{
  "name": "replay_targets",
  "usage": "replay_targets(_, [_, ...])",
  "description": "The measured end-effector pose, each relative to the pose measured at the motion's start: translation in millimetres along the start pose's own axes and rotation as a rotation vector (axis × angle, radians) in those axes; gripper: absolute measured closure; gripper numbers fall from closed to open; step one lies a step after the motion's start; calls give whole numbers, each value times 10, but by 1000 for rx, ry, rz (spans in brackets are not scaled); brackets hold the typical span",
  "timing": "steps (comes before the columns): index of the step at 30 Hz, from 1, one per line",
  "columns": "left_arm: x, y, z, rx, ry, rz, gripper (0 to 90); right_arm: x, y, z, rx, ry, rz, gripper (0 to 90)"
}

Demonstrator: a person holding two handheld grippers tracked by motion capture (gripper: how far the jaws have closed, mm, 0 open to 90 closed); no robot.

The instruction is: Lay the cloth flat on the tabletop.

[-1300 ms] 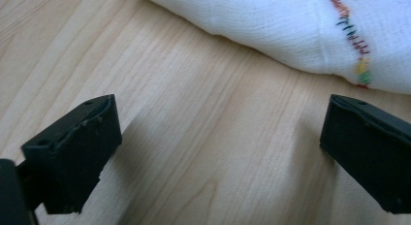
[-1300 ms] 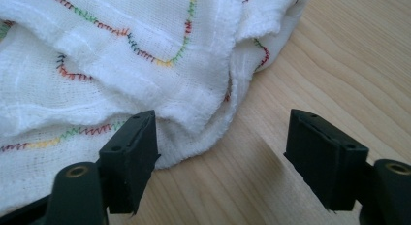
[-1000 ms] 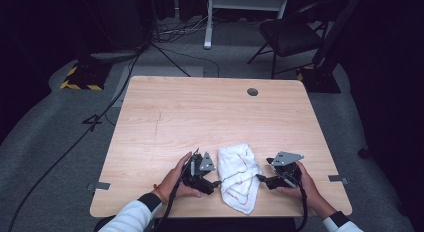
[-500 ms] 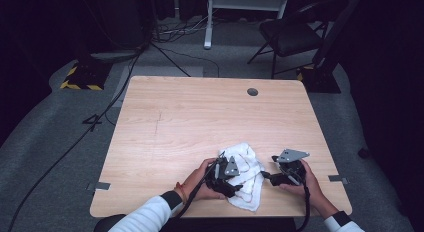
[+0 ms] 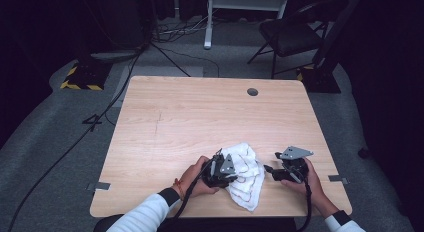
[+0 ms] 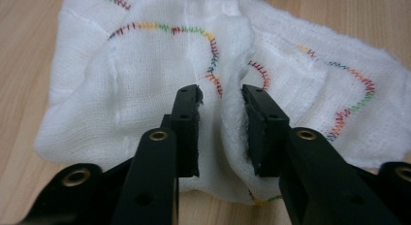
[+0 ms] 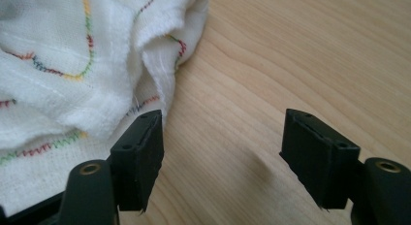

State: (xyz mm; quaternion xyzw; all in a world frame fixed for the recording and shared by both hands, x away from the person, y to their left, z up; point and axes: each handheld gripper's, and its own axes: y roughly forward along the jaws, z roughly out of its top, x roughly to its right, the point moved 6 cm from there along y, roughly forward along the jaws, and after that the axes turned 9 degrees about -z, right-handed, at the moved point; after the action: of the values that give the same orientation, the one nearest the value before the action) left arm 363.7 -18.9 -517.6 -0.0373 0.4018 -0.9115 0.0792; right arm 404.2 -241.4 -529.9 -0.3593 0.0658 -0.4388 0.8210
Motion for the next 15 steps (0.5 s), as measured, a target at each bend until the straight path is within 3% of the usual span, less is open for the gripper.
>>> replay_targets(4, [32,-88,2,9,25,-15,826,-20,-22,84,40,19,19,336])
replay_targets(6, [23,-103,-12,8,20,-17,847,-42,-7,132,57,2,29,413])
replay_targets(10, [-1,-162,-45,3,27,-6,855,-119,31,225,76,-31,65,465])
replay_targets(14, [-41,-275,-137,-7,20,27,856,-155,100,244,48,-56,54,552])
replay_targets(15, [-62,-309,-166,-3,9,35,857,-165,153,229,22,-70,53,667])
